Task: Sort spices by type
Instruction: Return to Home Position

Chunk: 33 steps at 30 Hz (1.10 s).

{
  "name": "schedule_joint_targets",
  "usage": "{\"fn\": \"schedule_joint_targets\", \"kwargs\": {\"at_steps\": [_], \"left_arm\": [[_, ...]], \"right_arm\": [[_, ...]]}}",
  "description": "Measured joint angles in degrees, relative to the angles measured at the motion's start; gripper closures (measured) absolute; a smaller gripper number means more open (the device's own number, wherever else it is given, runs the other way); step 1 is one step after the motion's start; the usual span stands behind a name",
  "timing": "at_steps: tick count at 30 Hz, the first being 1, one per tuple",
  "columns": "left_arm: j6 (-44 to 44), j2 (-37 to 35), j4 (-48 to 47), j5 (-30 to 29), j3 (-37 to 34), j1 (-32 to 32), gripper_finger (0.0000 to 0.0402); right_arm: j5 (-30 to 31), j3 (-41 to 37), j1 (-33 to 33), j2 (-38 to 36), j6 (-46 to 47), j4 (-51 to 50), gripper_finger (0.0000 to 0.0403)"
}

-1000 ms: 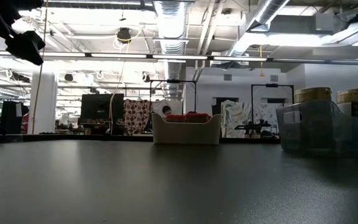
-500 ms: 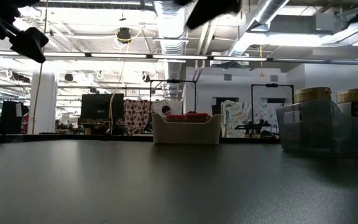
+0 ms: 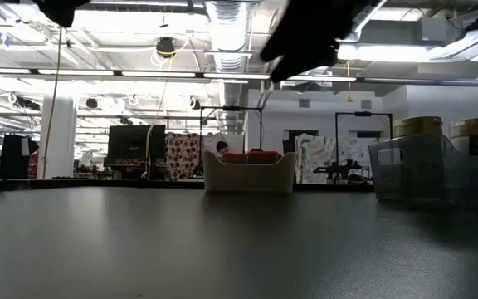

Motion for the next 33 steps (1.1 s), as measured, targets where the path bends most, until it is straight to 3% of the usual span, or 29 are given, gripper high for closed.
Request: {"fn": "schedule_joint_targets", "kwargs": {"at_steps": [7,12,17,24,28,33], "left_arm": [[7.3,0.5,19.8,0.3,-10.4,3.6,0.0074],[3.7,0.6,29.3,2.8,-18.1,10.7,0.0074],[1.1,0.5,32.9,8.2,-21.9,18.0,0.0074],[-1.9,-0.6,46.9,10.1,-29.9,23.6,0.0074],[-3.7,-3.6,45.8,10.1,-30.9,23.6,0.0074],[-4.0,-10.6,37.9,9.0,-31.0,23.5,0.0074]], "right_arm": [[-0.1,-14.8,-0.5,-13.6,-4.2,9.8,0.0111],[-0.3,-20.3,-0.8,-21.5,-5.6,10.0,0.0111],[-0.5,-24.0,-1.0,-27.8,-8.6,9.8,0.0111],[-0.4,-29.2,-1.9,-35.0,-8.1,8.9,0.0111],[-0.4,-30.3,-0.8,-37.9,-7.2,8.1,0.0111],[-0.4,-30.3,0.8,-40.0,-7.2,6.8,0.0111]]}}
